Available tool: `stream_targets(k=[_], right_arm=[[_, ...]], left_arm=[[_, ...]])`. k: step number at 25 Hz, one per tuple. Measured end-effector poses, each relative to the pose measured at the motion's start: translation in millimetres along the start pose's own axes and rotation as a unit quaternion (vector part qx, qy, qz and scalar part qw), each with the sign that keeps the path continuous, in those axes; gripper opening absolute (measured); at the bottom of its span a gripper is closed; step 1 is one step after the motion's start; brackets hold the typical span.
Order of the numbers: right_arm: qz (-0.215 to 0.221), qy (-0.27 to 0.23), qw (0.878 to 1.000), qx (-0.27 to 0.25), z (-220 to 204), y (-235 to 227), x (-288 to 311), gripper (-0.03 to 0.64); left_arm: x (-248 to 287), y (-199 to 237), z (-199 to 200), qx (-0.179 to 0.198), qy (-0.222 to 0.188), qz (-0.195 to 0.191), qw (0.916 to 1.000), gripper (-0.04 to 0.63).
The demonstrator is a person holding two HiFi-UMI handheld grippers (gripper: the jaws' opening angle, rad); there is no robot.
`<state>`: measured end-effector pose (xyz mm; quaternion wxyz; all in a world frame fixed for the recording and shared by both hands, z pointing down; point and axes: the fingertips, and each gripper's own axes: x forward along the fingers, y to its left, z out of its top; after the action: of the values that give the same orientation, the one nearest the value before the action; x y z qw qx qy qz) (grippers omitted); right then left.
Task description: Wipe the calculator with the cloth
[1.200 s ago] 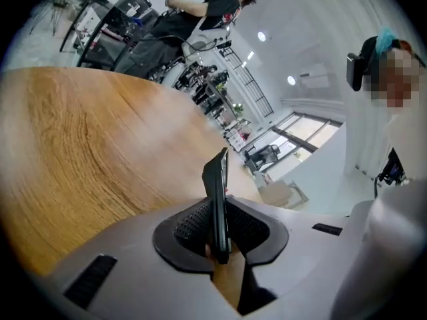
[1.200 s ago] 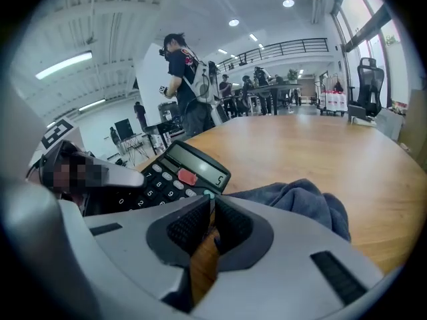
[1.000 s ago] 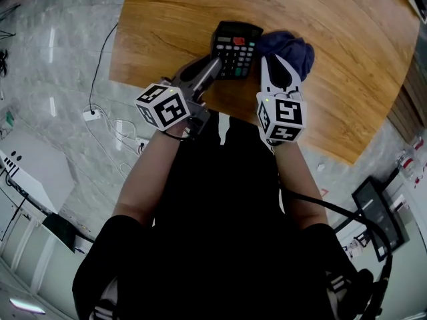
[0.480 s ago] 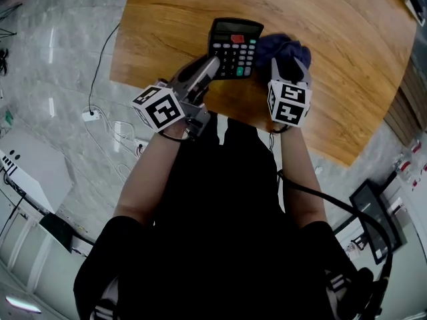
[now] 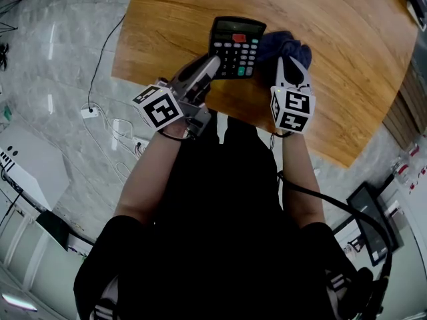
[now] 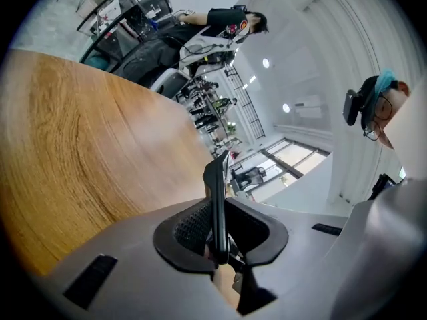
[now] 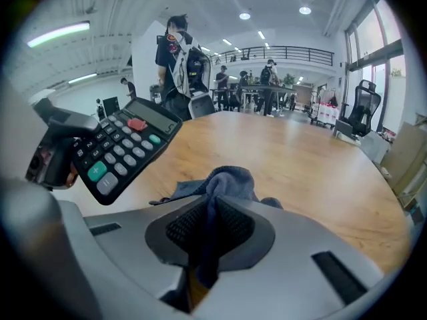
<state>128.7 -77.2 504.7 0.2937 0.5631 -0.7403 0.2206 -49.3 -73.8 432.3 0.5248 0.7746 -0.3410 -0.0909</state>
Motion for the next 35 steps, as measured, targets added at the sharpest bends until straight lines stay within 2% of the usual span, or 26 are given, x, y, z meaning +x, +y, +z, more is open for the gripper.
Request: stream_targets(k=[5,8,13,18,23,27,30,35], right_arm=[[0.031,-0.063,0.997,0.004,36.4,10.2,-19.4,0.038],[0.035,-0.103,0.994,0.009,62.4,11.9,-35.7,0.037],[0.032,-0.176,0.984,0.008,115.1,21.3,-72.4,0.037],[0.057,-0.222,0.973,-0.014,148.3,42.2,-97.4,0.037],[0.107,-0.235,0.965,-0.038,156.7,86.1,-102.7,0.037],[0.137,-0.211,0.966,-0.060,148.9,113.5,-85.5,0.037],[0.145,-0.208,0.966,-0.046,147.7,117.9,-74.9,0.037],[0.140,-0.199,0.969,-0.034,142.2,109.4,-70.3,0.037]], left_arm=[[0.4,-3.1,0.2,-0.004,0.000,0.004,1.0000,0.069],[-0.6,-5.9,1.8,-0.002,-0.003,-0.002,1.0000,0.069],[-10.5,-14.0,13.2,0.001,-0.013,-0.009,0.9999,0.069],[-10.4,-22.3,14.9,0.000,-0.017,-0.015,0.9998,0.069],[-11.3,-26.2,15.7,-0.002,-0.020,-0.021,0.9996,0.069],[-14.0,-35.4,12.3,0.010,-0.010,-0.043,0.9990,0.069],[-13.5,-40.7,8.4,0.012,-0.002,-0.059,0.9982,0.069],[-15.9,-37.0,9.1,0.000,-0.011,-0.057,0.9983,0.069]])
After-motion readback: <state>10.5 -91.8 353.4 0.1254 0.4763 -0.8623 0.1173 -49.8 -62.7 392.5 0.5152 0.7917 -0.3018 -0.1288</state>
